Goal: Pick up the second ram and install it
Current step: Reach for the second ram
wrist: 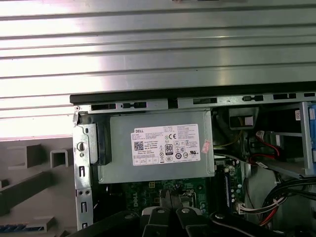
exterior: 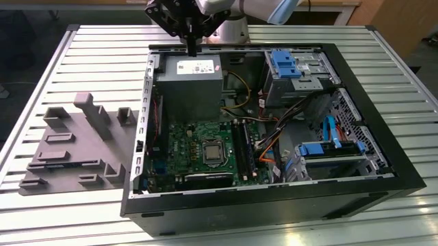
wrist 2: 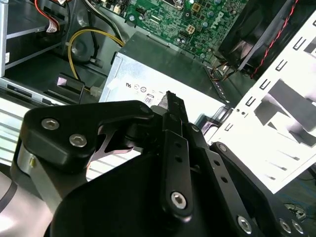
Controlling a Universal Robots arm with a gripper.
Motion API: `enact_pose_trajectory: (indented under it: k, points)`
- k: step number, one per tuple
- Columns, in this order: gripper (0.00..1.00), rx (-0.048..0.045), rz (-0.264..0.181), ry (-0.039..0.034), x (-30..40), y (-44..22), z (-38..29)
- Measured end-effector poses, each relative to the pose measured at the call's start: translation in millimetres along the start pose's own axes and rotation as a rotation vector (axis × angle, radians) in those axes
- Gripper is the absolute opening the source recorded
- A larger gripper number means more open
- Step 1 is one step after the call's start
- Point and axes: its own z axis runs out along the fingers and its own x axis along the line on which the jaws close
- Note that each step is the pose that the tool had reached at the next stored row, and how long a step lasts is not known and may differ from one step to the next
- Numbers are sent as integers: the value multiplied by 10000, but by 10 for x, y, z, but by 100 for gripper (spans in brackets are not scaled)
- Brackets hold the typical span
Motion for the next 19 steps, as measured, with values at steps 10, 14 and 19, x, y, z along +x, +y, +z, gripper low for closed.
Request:
enact_pose_trajectory:
  k: [10, 14, 19]
  points:
    - [11, 0, 1, 0, 24, -2, -1]
    - [11, 0, 0, 0, 37, -3, -1]
    - [11, 0, 0, -2, 52, -4, -1]
